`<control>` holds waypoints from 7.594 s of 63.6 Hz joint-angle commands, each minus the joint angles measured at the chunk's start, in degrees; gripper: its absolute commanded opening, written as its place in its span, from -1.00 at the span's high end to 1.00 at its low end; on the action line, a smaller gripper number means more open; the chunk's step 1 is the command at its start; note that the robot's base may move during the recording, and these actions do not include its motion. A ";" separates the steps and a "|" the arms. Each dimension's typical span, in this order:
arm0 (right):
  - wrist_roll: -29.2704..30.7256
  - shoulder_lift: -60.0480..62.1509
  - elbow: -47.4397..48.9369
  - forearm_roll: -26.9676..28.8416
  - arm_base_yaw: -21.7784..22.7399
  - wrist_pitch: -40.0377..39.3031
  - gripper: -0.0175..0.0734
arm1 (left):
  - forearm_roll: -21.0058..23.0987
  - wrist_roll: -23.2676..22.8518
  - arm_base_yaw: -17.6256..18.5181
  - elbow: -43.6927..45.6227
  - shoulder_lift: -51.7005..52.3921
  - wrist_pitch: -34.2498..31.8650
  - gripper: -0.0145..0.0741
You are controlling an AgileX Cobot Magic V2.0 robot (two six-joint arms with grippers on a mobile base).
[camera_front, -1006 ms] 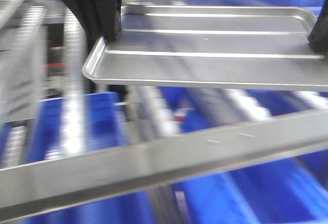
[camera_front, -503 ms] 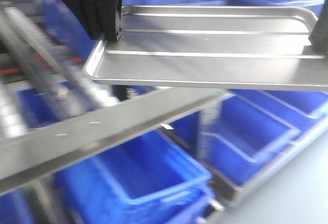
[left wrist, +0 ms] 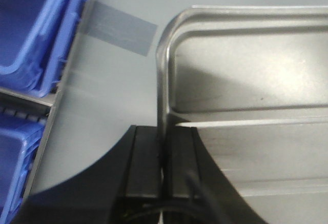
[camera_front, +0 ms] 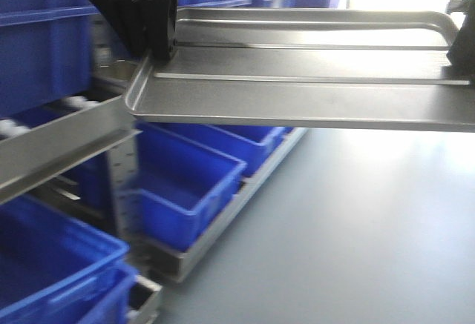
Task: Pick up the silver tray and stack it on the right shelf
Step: 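Hold the tray raised with both grippers while the base drives away, then carry the tray over the larger grey-blue tray on the other shelf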
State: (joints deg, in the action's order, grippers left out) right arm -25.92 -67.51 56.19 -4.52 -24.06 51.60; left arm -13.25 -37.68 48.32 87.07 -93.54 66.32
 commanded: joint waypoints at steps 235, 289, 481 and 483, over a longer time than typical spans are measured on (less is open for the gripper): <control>1.28 1.51 1.70 -1.51 0.03 -2.02 0.49 | -0.49 0.84 0.42 1.74 2.41 -0.27 0.88; 1.28 1.51 1.70 -1.51 0.03 -2.02 0.49 | -0.49 0.84 0.42 1.74 2.32 -0.27 0.88; 1.28 1.51 1.70 -1.51 0.03 -1.96 0.49 | -0.38 0.84 0.42 1.74 2.18 -0.59 0.88; 1.28 1.51 1.70 -1.51 0.03 -1.96 0.49 | -0.38 0.84 0.42 1.74 2.18 -0.59 0.88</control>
State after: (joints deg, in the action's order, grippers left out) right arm -25.92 -67.51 56.19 -4.80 -24.06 52.40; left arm -12.41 -37.68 48.32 87.07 -93.98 66.14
